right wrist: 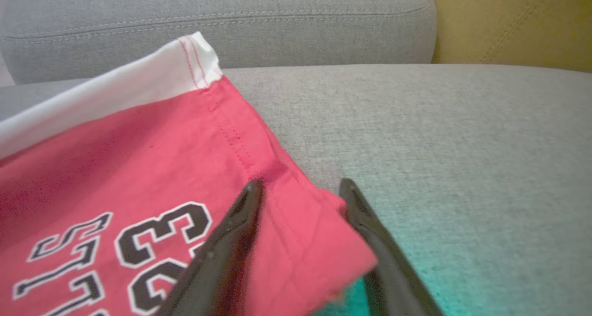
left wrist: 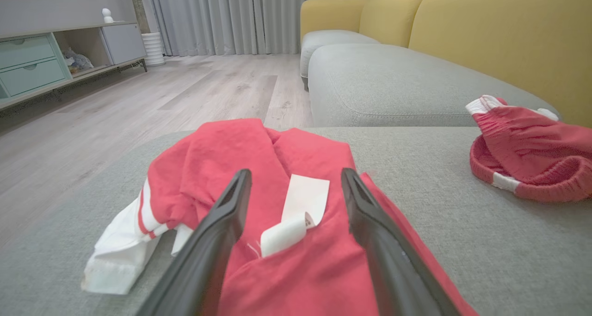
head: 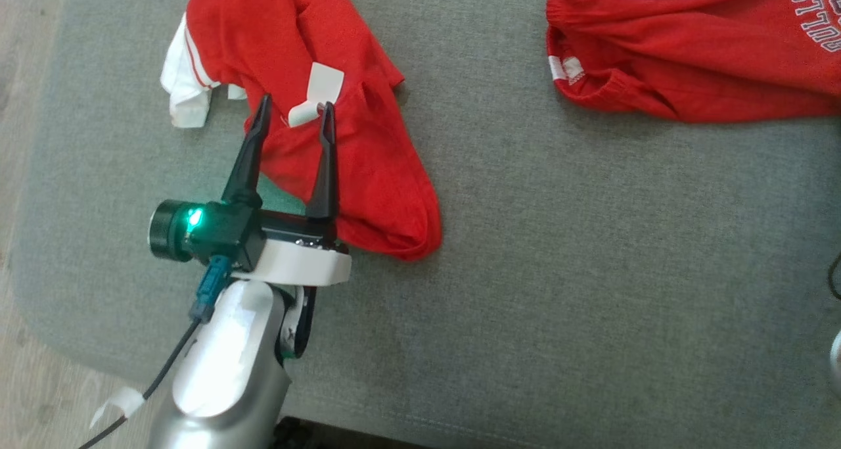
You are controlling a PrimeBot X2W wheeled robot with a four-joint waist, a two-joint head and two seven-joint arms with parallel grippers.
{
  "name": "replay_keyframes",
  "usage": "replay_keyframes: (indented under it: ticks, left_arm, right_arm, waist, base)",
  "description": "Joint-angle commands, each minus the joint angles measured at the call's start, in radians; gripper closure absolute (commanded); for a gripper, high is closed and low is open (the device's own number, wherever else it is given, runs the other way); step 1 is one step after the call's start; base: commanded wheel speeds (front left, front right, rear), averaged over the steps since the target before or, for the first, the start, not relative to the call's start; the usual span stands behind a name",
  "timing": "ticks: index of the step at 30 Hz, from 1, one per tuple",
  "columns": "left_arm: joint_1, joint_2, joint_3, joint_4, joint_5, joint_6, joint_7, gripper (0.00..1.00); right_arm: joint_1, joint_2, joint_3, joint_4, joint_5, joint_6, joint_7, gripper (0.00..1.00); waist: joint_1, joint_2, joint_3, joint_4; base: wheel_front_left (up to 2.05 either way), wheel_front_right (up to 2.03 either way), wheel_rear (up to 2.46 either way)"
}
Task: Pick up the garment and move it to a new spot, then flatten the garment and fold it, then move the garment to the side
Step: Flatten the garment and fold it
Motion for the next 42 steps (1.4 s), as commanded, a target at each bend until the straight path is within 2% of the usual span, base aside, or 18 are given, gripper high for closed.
replay_keyframes:
  ticks: [1, 7, 13, 19, 21, 31, 37, 42]
  left_arm:
    - [-0.018, 0.012, 0.049, -0.032, 0.016, -0.003, -0.005, 0.00]
    - [0.001, 0.008, 0.078, -0.021, 0.034, -0.012, -0.005, 0.00]
    - [0.034, 0.005, 0.094, -0.010, 0.053, -0.021, -0.005, 0.00]
    - [0.063, 0.000, 0.098, -0.001, 0.061, -0.025, -0.005, 0.00]
    - [0.071, -0.002, 0.105, 0.008, 0.067, -0.014, -0.005, 0.00]
    - [0.093, -0.007, 0.118, 0.011, 0.076, -0.019, -0.005, 0.00]
    - [0.090, -0.009, 0.121, 0.020, 0.078, -0.022, -0.005, 0.00]
    - [0.092, -0.012, 0.125, 0.028, 0.075, -0.022, -0.005, 0.00]
  right_arm:
    - [0.005, 0.015, 0.013, 0.025, 0.000, 0.007, -0.021, 1.00]
    - [0.005, 0.022, 0.012, 0.062, 0.065, 0.007, -0.182, 1.00]
    - [0.072, 0.014, 0.005, 0.099, 0.176, 0.007, -0.279, 1.00]
    - [0.193, -0.031, -0.032, 0.072, 0.235, 0.007, -0.320, 1.00]
    - [0.243, -0.050, -0.065, 0.043, 0.235, 0.007, -0.330, 1.00]
    - [0.343, -0.012, -0.149, -0.069, 0.269, 0.007, -0.301, 1.00]
    - [0.339, 0.032, -0.105, -0.125, 0.322, 0.007, -0.300, 1.00]
    - [0.328, 0.071, 0.004, -0.178, 0.428, 0.007, -0.320, 1.00]
  waist:
    - [0.0001, 0.0000, -0.003, -0.009]
    - [0.0001, 0.0000, -0.049, -0.048]
    - [0.0001, 0.0000, -0.133, -0.096]
    - [0.0001, 0.0000, -0.187, -0.119]
    - [0.0001, 0.0000, -0.198, -0.120]
    - [0.0001, 0.0000, -0.208, -0.120]
    - [0.0001, 0.0000, -0.217, -0.122]
    - [0.0001, 0.0000, -0.259, -0.120]
  base:
    - [0.00, 0.00, 0.00]
    - [0.00, 0.00, 0.00]
    - [0.00, 0.00, 0.00]
    - [0.00, 0.00, 0.00]
    - [0.00, 0.00, 0.00]
    - [0.00, 0.00, 0.00]
    - [0.00, 0.00, 0.00]
    - [0.00, 0.00, 0.00]
